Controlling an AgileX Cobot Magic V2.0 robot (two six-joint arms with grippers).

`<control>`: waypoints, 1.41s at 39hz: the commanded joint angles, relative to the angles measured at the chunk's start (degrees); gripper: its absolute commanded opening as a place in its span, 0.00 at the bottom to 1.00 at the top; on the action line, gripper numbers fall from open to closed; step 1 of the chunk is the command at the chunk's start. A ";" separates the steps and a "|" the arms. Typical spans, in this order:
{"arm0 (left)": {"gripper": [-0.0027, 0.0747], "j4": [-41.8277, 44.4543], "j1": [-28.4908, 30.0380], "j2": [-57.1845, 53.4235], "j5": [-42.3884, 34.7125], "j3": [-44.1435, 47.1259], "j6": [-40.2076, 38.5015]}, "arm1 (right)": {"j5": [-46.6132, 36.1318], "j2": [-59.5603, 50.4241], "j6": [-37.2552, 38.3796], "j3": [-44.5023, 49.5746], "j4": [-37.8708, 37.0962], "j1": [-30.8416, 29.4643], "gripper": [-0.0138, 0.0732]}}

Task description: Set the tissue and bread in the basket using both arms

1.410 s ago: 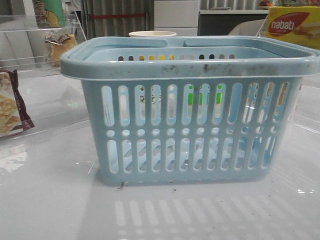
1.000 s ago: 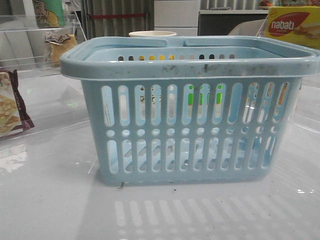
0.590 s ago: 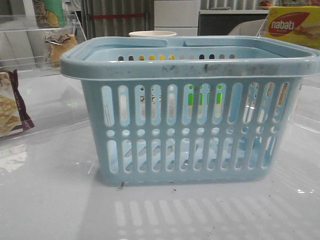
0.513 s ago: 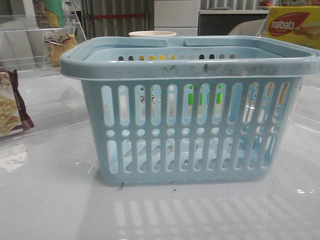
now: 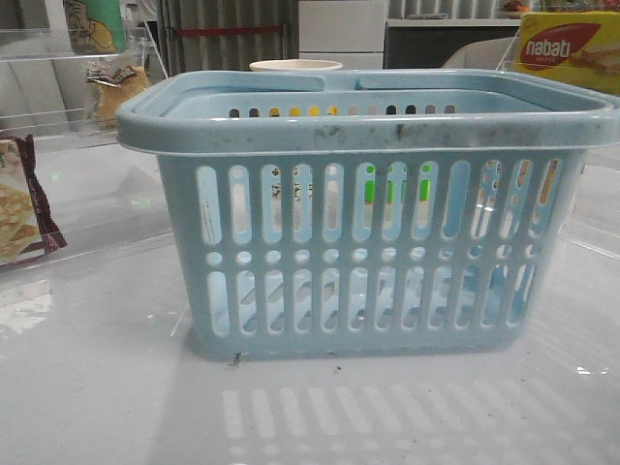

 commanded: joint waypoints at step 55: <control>0.69 -6.82 -1.04 41.55 28.35 -22.81 -0.38 | 25.22 44.20 -0.33 -20.53 0.13 -0.57 0.74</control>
